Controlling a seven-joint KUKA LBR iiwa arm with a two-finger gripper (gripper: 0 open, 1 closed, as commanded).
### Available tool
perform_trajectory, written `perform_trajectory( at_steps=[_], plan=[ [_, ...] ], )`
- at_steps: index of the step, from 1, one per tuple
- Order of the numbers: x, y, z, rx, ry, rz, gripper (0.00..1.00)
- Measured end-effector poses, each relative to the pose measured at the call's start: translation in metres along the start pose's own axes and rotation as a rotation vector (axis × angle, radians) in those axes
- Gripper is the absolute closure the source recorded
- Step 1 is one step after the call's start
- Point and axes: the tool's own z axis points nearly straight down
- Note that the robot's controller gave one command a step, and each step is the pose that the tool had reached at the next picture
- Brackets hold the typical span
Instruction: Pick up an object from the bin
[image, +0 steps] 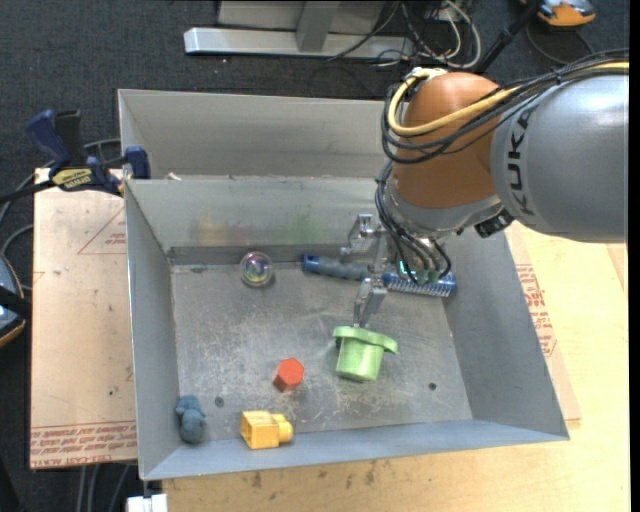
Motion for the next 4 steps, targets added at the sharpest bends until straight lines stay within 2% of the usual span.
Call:
perform_trajectory(
  at_steps=[1, 2, 3, 4],
  plan=[
    [-0.002, 0.0, -0.004, 0.0, -0.008, 0.002, 1.0],
    [-0.002, 0.0, -0.004, 0.0, -0.008, 0.002, 0.0],
    [0.055, -0.026, 0.062, 0.001, 0.004, 0.022, 0.0],
    [0.057, -0.021, 0.111, 0.002, -0.018, -0.31, 0.0]
  ],
)
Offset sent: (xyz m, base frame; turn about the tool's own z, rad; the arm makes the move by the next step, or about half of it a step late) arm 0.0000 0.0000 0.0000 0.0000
